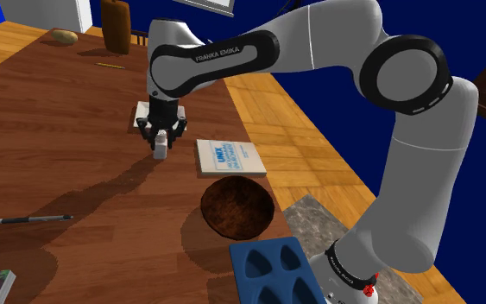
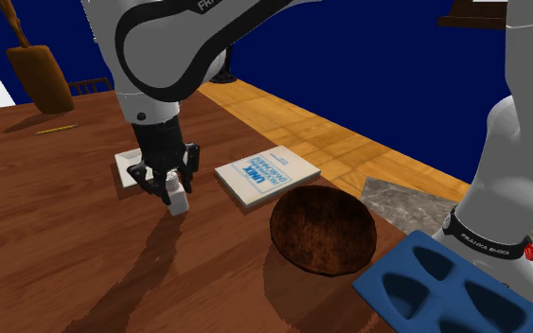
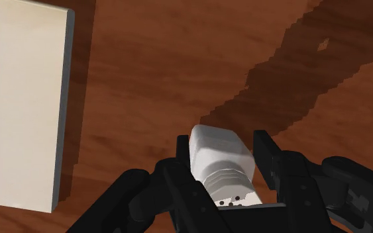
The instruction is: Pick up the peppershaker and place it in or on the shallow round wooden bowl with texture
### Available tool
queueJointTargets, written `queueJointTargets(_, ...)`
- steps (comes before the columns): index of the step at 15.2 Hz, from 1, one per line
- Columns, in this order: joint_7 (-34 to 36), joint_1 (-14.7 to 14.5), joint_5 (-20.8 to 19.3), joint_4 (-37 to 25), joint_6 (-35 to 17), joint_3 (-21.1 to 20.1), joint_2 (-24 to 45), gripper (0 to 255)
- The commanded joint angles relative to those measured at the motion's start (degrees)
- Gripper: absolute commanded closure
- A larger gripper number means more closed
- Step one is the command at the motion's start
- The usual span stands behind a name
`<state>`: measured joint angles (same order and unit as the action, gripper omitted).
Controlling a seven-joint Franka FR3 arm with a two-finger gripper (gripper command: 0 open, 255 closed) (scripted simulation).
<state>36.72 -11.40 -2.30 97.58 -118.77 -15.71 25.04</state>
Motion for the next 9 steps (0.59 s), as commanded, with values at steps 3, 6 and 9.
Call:
queueJointTargets(3, -0.06, 0.11, 0.30, -1.14, 2.25, -0.16, -1.14, 255)
queueJointTargets(6, -0.09, 0.17, 0.53, -2.26, 4.21, -0.27, -2.00, 255)
queueJointTargets(9, -0.11, 0.22, 0.74, -3.51, 6.20, -0.38, -2.77, 255)
